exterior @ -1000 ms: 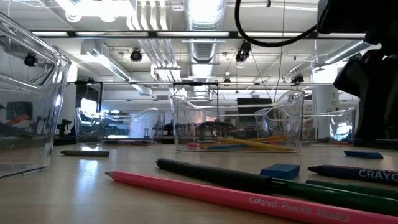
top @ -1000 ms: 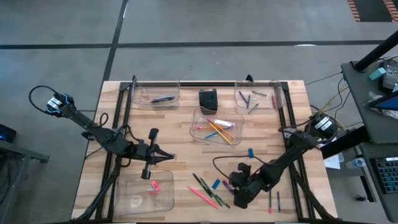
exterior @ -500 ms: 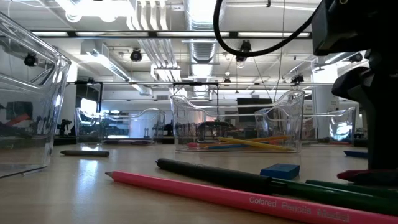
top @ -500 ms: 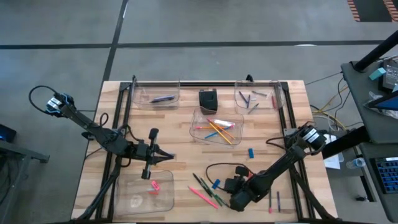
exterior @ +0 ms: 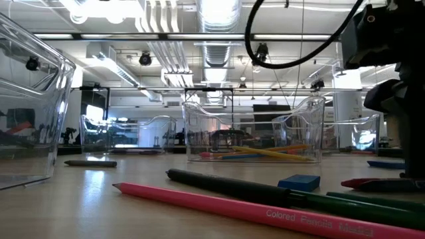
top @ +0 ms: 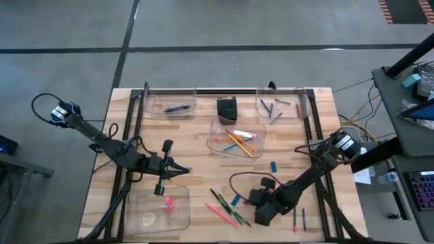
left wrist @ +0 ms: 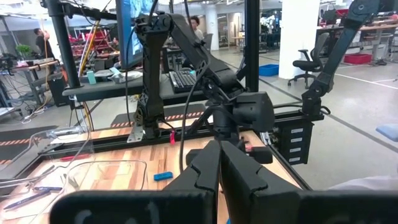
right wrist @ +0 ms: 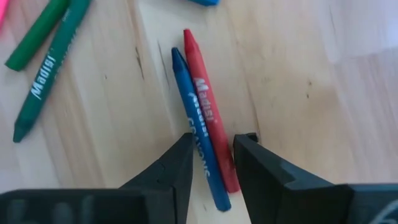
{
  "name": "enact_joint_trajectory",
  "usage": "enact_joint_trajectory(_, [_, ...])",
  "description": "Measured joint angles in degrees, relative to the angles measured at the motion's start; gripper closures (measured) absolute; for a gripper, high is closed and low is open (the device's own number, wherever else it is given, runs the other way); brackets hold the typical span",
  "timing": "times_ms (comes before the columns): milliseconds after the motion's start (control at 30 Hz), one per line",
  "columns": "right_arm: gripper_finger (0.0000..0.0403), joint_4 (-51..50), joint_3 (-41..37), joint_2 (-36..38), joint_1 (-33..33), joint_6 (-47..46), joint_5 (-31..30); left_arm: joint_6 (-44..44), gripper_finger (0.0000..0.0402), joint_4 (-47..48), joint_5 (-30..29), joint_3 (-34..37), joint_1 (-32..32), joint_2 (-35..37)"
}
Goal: Sort crayons/erasers/pens/pencils in bins
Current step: Put the blue crayon into the top right transparent bin
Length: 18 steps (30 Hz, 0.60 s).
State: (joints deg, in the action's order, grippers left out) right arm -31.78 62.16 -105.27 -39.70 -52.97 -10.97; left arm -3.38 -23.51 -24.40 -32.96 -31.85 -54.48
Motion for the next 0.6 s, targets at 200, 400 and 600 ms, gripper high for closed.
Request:
enact_joint_trajectory(200, [0.0307,1.1,-1.4,-0.1,0.0,0.0,1.3,0.0,0.0402,0.0,0.0,0.0,0.0,0.0])
enact_joint_trajectory(400, [0.0353,1.1,-1.4,-0.1,0.0,0.0,1.8,0.0,0.0402,0.0,0.0,0.0,0.0,0.0])
enact_joint_trajectory(600, [0.0365,0.4,-1.6,1.4,0.0,0.0,2.2,0.0,0.0402,0.0,0.0,0.0,0.0,0.0])
